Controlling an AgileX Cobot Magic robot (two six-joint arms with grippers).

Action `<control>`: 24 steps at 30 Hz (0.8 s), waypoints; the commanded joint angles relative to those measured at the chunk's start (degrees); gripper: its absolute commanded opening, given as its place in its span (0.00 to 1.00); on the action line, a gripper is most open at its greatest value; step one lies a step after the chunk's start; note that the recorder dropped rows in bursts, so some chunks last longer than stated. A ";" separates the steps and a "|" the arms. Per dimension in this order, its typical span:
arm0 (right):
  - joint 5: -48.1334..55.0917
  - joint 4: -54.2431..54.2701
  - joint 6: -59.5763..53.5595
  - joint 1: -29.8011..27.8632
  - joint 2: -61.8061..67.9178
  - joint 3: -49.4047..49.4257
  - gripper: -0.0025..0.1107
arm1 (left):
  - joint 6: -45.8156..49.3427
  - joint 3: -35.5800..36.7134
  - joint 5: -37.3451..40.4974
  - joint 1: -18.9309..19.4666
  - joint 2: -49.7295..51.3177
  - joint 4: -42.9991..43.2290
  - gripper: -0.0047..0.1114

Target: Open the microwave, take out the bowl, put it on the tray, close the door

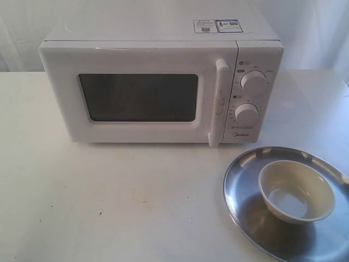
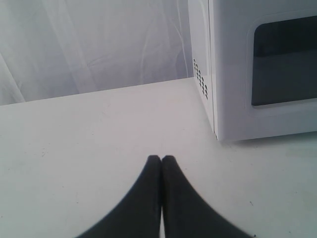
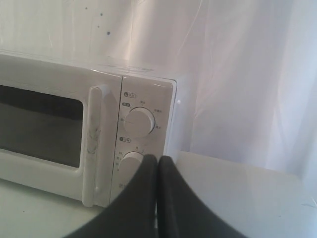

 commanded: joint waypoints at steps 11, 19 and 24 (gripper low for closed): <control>0.55 0.66 0.00 -0.46 -0.27 0.26 0.02 | 0.00 -0.16 -0.22 -0.07 -0.12 -0.44 0.04; 0.55 0.66 0.00 -0.46 -0.27 0.26 0.02 | 0.00 -0.16 -0.22 -0.07 -0.12 -0.44 0.04; 0.55 0.66 0.00 -0.46 -0.27 0.26 0.02 | 0.00 -0.16 -0.22 -0.07 -0.12 -0.44 0.04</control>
